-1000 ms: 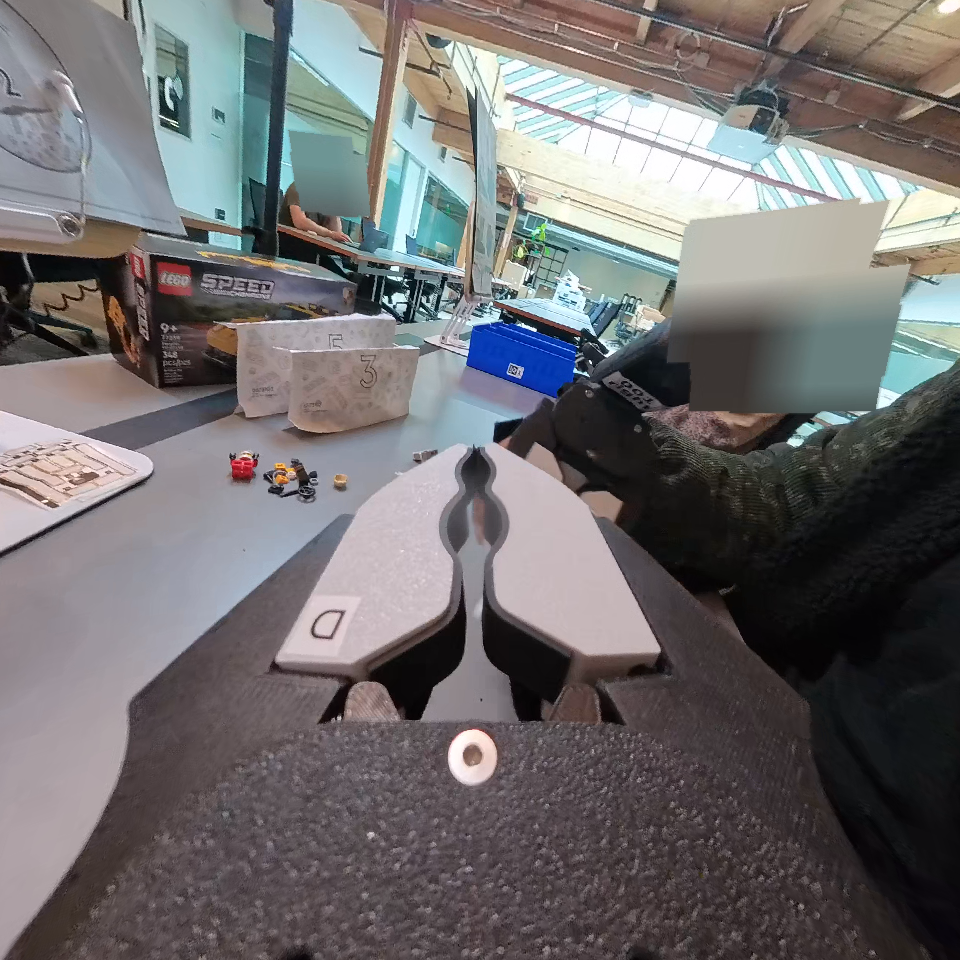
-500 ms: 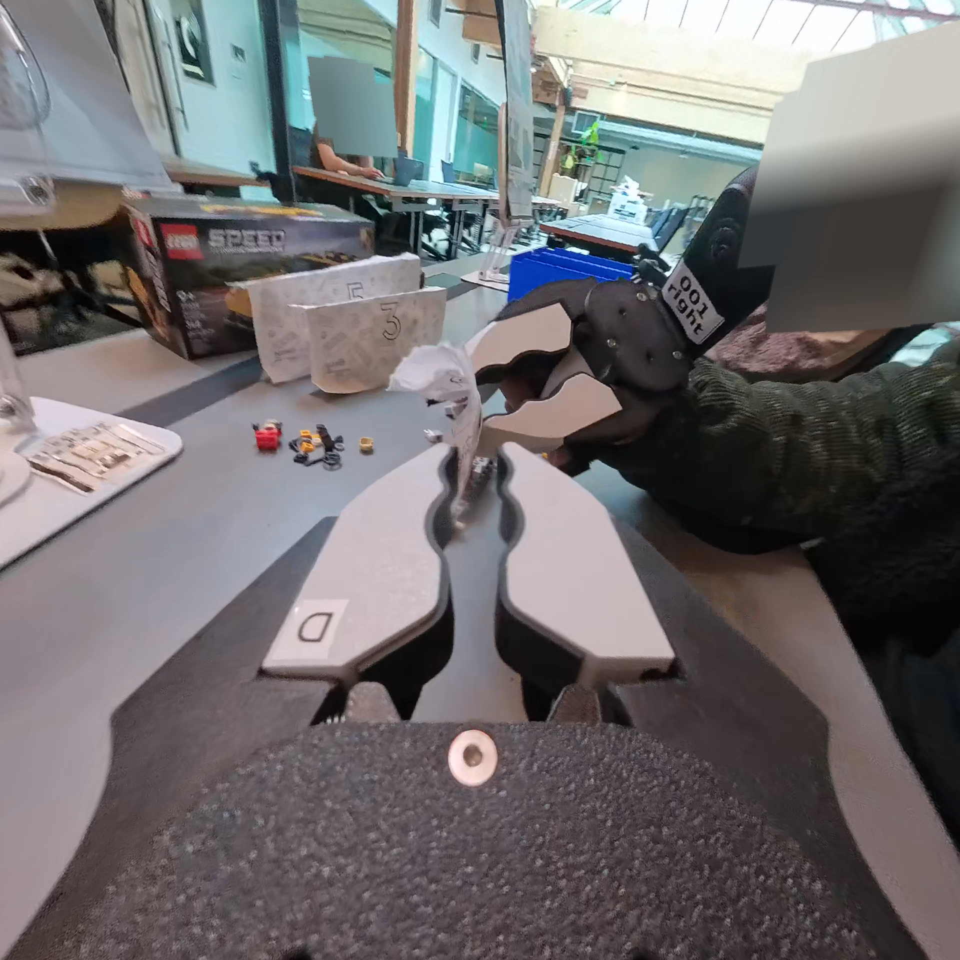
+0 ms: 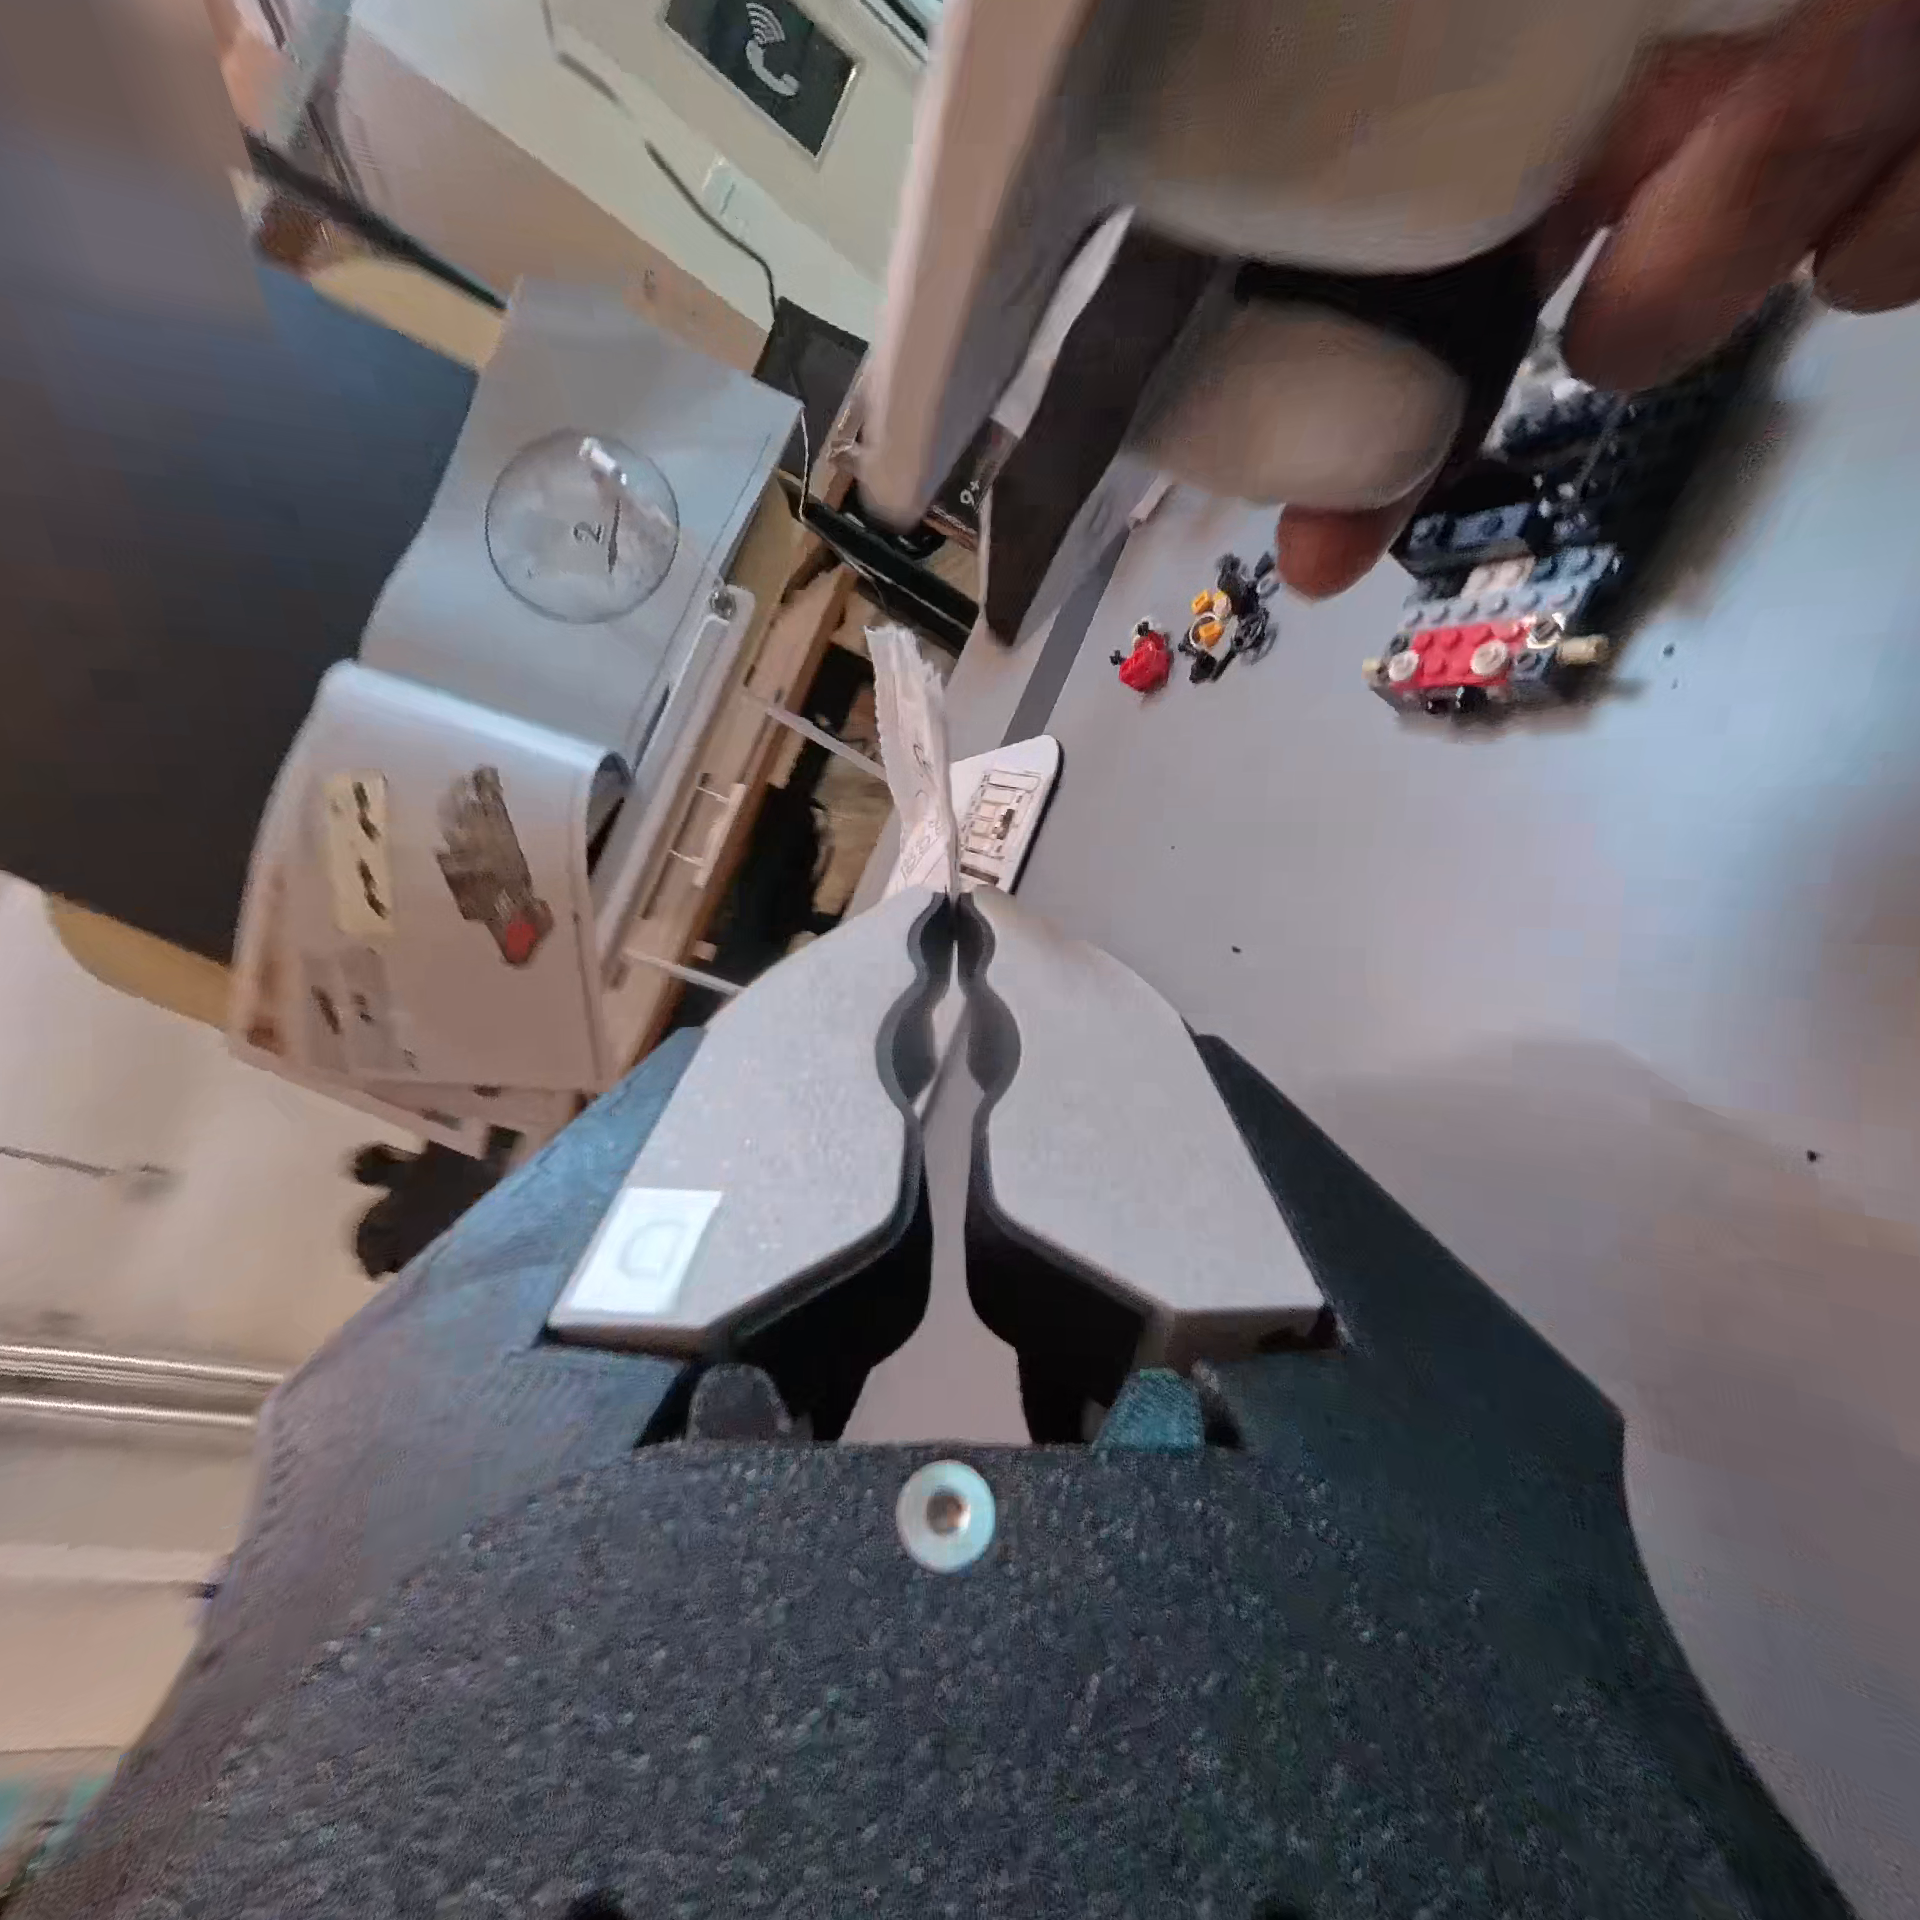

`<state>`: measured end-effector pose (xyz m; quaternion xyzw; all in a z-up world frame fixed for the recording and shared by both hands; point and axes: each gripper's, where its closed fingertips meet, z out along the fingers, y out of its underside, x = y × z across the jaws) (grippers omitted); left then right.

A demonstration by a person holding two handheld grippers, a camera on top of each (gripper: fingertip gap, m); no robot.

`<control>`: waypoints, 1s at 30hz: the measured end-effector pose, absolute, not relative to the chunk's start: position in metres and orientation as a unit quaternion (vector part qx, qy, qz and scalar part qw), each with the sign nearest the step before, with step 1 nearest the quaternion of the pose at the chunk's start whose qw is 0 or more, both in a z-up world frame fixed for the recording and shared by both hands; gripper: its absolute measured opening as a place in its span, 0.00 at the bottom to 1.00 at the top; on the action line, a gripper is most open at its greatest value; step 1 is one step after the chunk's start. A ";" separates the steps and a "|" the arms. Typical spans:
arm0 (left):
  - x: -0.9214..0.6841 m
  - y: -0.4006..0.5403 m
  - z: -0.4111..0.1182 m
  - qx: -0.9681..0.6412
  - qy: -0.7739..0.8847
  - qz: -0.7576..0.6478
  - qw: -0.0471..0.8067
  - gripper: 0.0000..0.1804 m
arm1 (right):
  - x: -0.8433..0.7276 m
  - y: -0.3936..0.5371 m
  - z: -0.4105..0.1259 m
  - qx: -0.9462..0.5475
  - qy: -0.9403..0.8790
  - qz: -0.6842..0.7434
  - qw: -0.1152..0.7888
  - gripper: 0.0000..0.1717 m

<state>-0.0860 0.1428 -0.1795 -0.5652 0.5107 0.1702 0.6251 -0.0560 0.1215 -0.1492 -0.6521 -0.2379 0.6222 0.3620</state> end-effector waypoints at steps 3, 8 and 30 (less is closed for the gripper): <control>-0.073 0.136 -0.183 -0.525 0.543 0.221 0.617 0.00 | -0.057 0.130 -0.162 -0.665 -0.181 0.643 0.333 0.24; -0.062 0.129 -0.192 -0.542 0.552 0.148 0.616 0.04 | -0.045 0.139 -0.168 -0.661 -0.171 0.654 0.326 0.00; -0.064 0.123 -0.169 -0.684 0.283 -0.443 0.506 0.16 | -0.071 0.113 -0.178 -0.619 -0.481 0.294 0.547 0.00</control>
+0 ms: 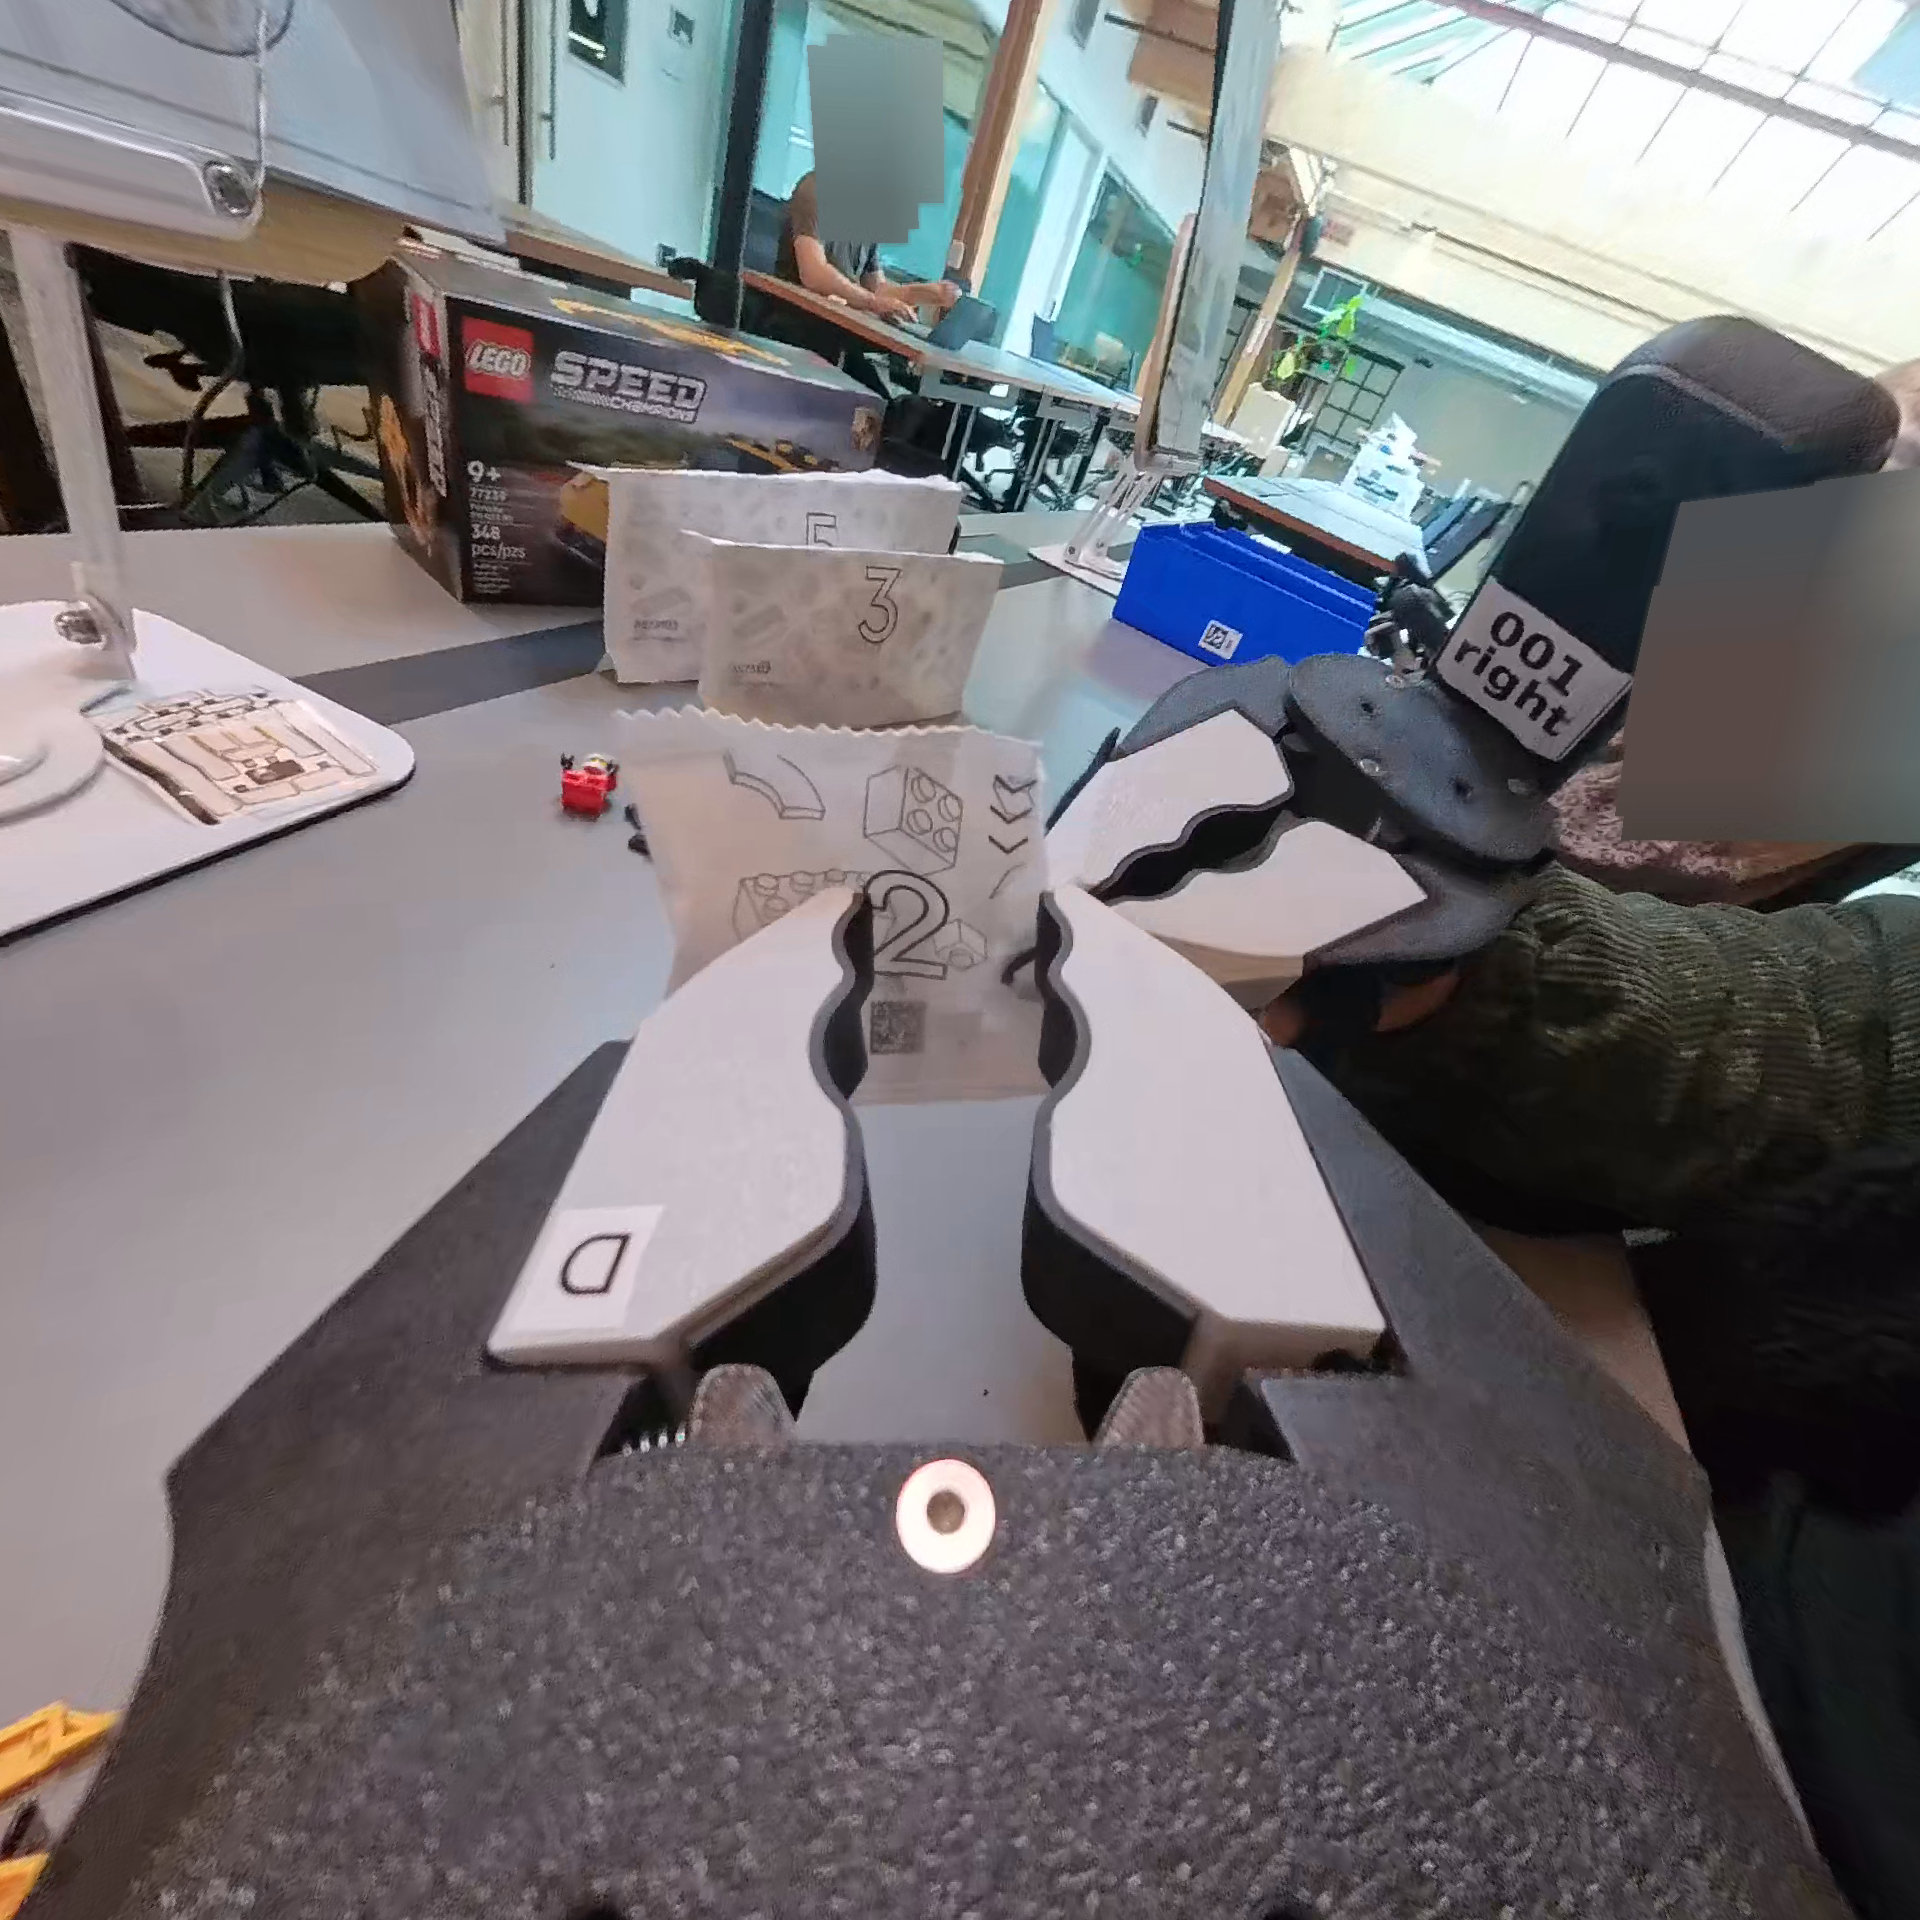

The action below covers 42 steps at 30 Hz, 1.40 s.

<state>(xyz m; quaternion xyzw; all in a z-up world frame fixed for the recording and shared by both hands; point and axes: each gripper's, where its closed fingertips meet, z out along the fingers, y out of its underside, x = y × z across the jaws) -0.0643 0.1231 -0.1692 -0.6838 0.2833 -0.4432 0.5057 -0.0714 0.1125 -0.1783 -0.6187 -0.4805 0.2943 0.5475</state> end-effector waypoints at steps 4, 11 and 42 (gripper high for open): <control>-0.065 0.123 -0.169 -0.683 0.284 -0.448 0.501 0.15 | -0.071 0.111 -0.177 -0.608 -0.497 0.264 0.559 0.00; -0.072 0.126 -0.177 -0.703 0.306 -0.383 0.515 0.00 | -0.068 0.117 -0.181 -0.610 -0.513 0.176 0.578 0.00; -0.052 0.101 -0.201 -0.736 0.373 -0.386 0.414 0.00 | -0.067 0.127 -0.217 -0.642 -0.519 0.229 0.516 0.14</control>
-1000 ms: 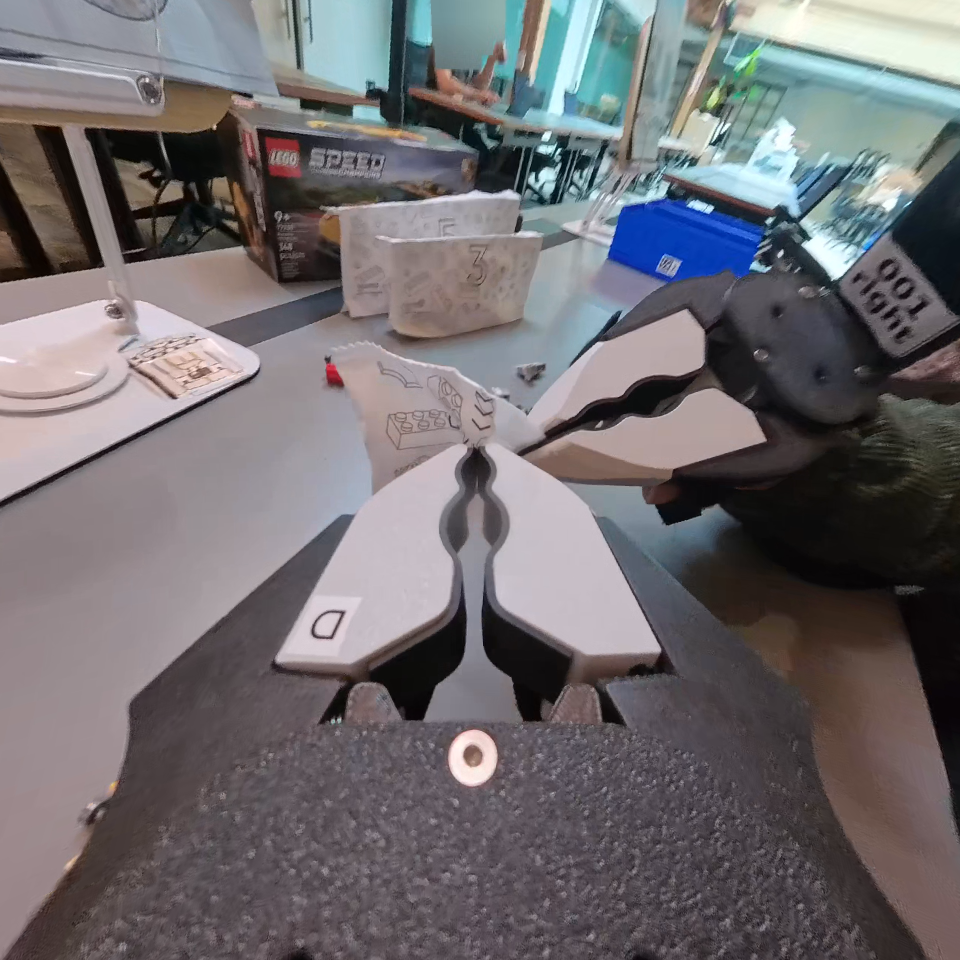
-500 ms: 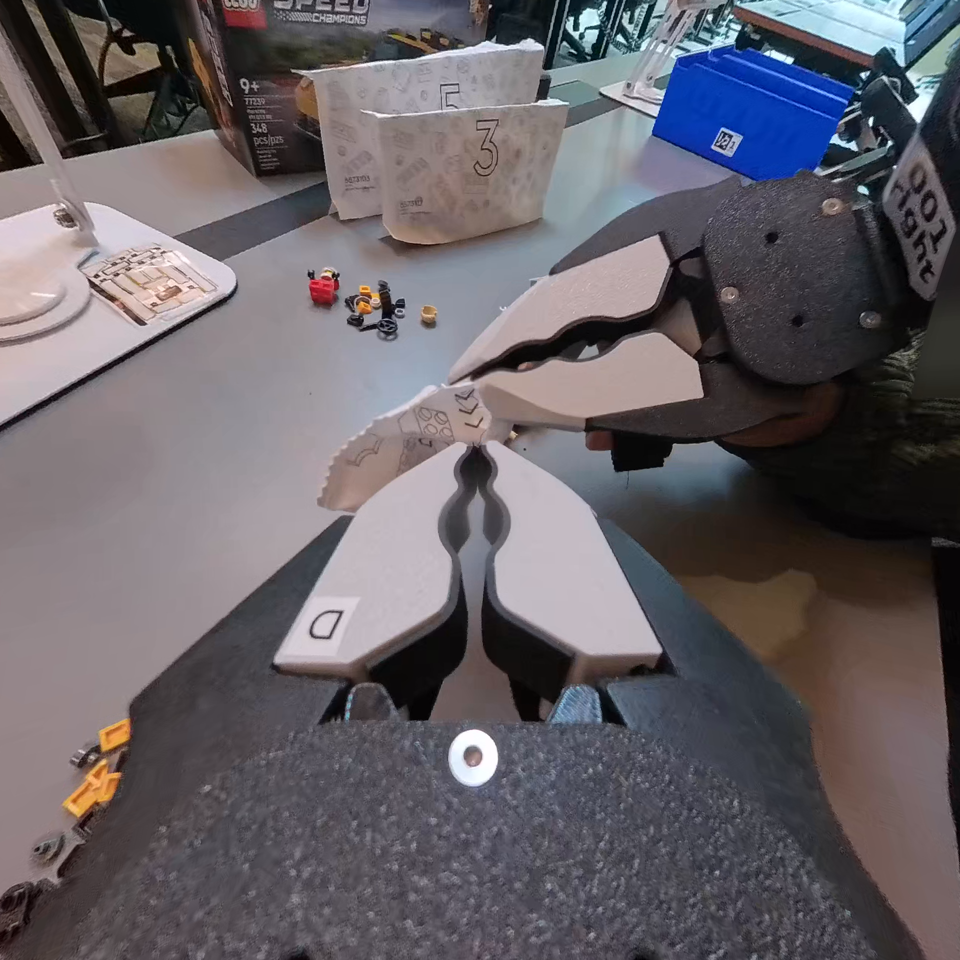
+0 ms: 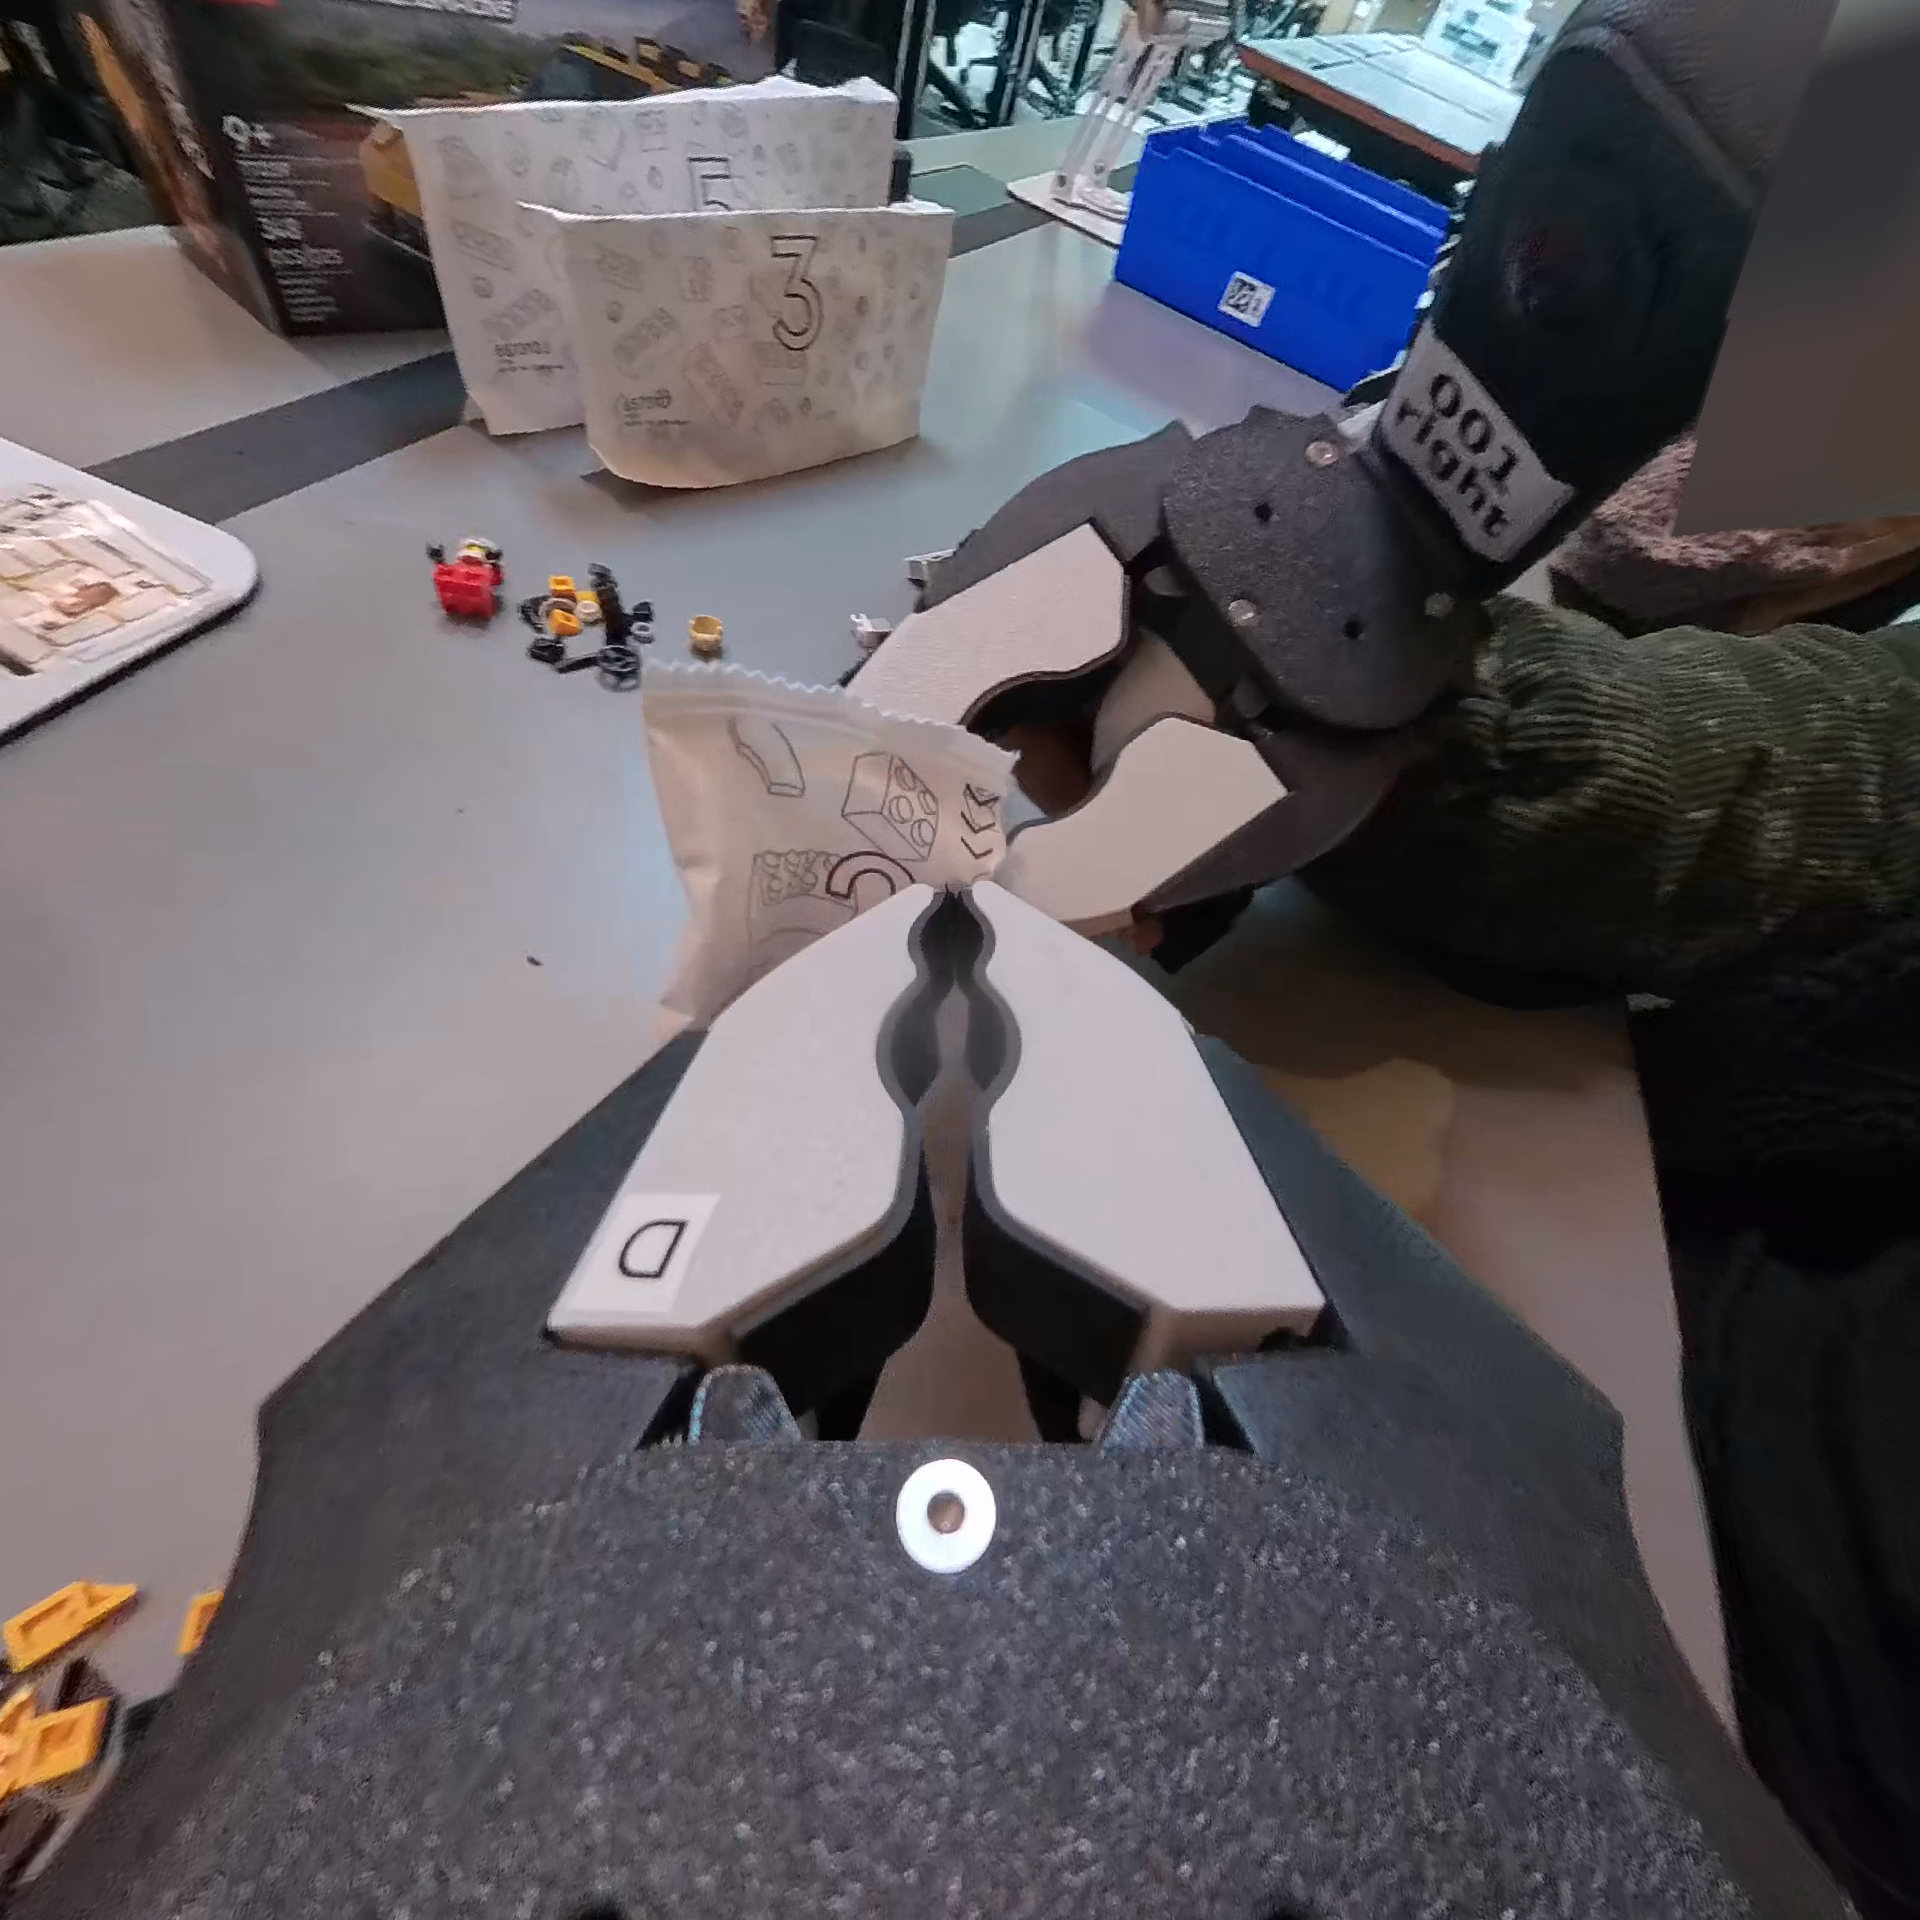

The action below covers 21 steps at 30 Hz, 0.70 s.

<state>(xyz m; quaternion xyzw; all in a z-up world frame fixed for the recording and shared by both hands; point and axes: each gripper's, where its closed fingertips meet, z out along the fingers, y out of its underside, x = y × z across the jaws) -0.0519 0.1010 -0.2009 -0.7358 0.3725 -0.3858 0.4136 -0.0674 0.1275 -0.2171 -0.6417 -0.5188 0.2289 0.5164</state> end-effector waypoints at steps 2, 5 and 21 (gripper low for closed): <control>-0.050 0.096 -0.197 -0.724 0.378 -0.411 0.404 0.00 | -0.069 0.125 -0.212 -0.633 -0.506 0.264 0.523 0.11; -0.047 0.089 -0.191 -0.709 0.380 -0.448 0.391 0.00 | -0.070 0.121 -0.205 -0.626 -0.478 0.340 0.514 0.10; -0.097 0.107 -0.164 -0.673 0.373 -0.437 0.466 0.10 | -0.061 0.104 -0.178 -0.578 -0.437 0.518 0.455 0.00</control>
